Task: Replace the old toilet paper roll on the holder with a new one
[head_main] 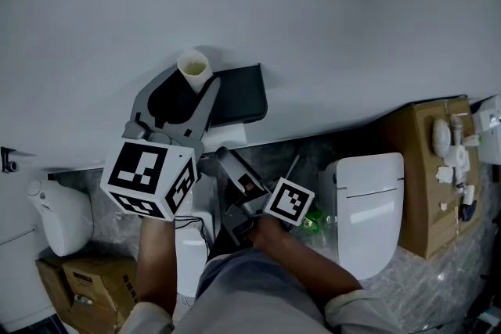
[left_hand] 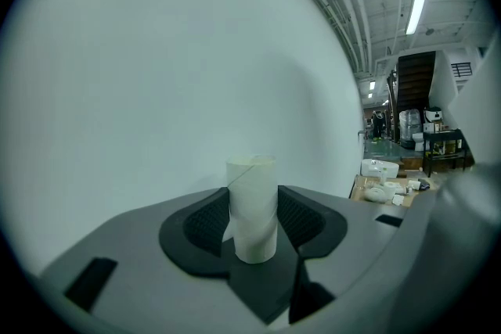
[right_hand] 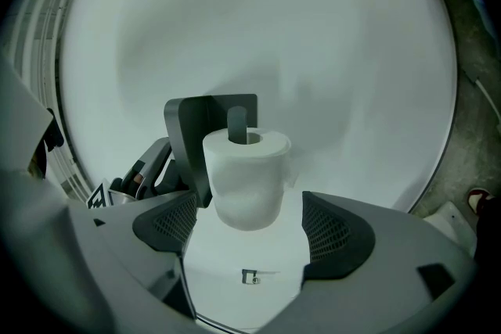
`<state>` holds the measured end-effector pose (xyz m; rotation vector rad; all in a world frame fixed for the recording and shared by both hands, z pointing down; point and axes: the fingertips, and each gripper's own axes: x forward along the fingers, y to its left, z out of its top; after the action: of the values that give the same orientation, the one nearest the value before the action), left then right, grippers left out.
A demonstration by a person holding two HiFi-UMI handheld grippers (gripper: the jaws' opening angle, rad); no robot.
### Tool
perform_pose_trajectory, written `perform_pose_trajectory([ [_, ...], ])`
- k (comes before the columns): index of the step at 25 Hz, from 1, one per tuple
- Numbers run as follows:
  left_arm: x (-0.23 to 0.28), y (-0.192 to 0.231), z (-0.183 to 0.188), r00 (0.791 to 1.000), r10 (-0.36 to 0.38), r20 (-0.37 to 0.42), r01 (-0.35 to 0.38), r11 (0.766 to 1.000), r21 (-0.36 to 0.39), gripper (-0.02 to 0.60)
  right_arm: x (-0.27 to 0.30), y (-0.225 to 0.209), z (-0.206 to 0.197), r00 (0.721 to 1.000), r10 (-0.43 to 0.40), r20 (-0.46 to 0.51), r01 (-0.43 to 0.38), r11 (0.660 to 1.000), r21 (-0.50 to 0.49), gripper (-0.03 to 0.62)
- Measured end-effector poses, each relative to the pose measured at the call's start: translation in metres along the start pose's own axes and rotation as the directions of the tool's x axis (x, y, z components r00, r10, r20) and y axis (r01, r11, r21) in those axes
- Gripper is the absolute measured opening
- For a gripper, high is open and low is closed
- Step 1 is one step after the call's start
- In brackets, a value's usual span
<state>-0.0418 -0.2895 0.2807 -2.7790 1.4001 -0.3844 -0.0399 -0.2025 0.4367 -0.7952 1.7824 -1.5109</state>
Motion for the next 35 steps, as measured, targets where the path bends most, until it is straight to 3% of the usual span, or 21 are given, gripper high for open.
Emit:
perform_pose_trajectory([
  [22,-0.02,0.011,-0.002,1.0,0.022,-0.019,-0.023,0.998,-0.054,0.222,-0.012,0.008,-0.004,1.0,0.01,-0.029,-0.01,1.0,-0.022,0.411],
  [28,-0.042,0.014,-0.004,0.998,0.053,0.032,-0.047,0.988,-0.147,0.222,-0.029,0.011,-0.004,0.998,0.006,-0.062,-0.01,0.998,-0.067,0.41],
  [35,-0.077,0.005,-0.013,0.996,0.077,0.054,-0.061,0.967,-0.248,0.221,-0.067,0.019,0.012,0.993,-0.032,-0.118,0.004,0.973,-0.229,0.402],
])
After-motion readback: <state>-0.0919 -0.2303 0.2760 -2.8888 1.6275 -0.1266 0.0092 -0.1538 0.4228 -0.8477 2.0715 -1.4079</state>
